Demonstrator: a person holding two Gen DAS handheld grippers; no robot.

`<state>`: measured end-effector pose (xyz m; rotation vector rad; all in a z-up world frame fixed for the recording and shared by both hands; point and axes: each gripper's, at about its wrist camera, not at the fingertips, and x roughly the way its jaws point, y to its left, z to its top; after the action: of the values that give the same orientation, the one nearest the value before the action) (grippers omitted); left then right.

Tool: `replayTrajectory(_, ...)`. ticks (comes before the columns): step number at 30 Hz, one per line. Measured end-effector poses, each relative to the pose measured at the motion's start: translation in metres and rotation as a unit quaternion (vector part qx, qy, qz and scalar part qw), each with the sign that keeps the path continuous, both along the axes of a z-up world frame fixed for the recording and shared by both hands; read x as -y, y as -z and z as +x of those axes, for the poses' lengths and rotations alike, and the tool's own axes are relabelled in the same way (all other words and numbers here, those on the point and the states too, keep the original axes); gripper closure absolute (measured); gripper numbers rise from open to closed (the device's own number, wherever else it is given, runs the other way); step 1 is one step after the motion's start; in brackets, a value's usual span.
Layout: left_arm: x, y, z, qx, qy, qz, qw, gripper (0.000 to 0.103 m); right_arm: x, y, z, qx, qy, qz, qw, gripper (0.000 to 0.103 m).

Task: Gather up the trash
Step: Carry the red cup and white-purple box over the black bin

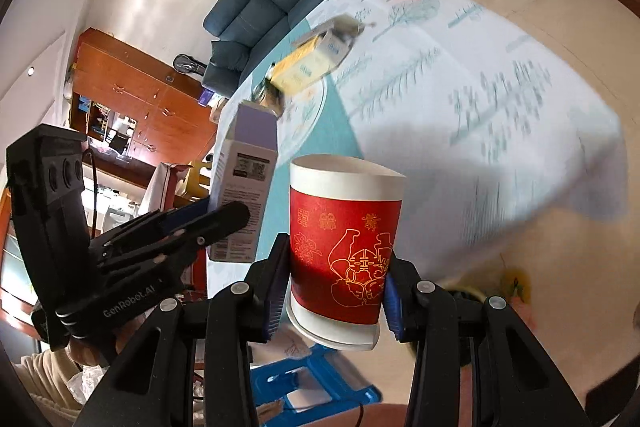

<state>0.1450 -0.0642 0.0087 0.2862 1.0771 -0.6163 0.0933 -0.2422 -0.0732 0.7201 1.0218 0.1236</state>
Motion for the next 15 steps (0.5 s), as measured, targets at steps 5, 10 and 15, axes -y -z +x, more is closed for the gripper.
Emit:
replayTrajectory(5,-0.033,0.009,-0.055,-0.018,0.009,0.005,0.9998,0.071,-0.036,-0.005,-0.065,-0.003,0.009,-0.009,1.000,0.063)
replayTrajectory(10,-0.050,0.022,-0.095,-0.043,0.010,0.013,0.9989,0.071,-0.052,-0.009,-0.113,-0.017,0.022,-0.010,1.000,0.063)
replayTrajectory(15,-0.053,0.039,-0.117,-0.064,-0.005,0.017,0.9978,0.071,-0.050,-0.006,-0.135,-0.035,0.024,-0.012,0.999,0.063)
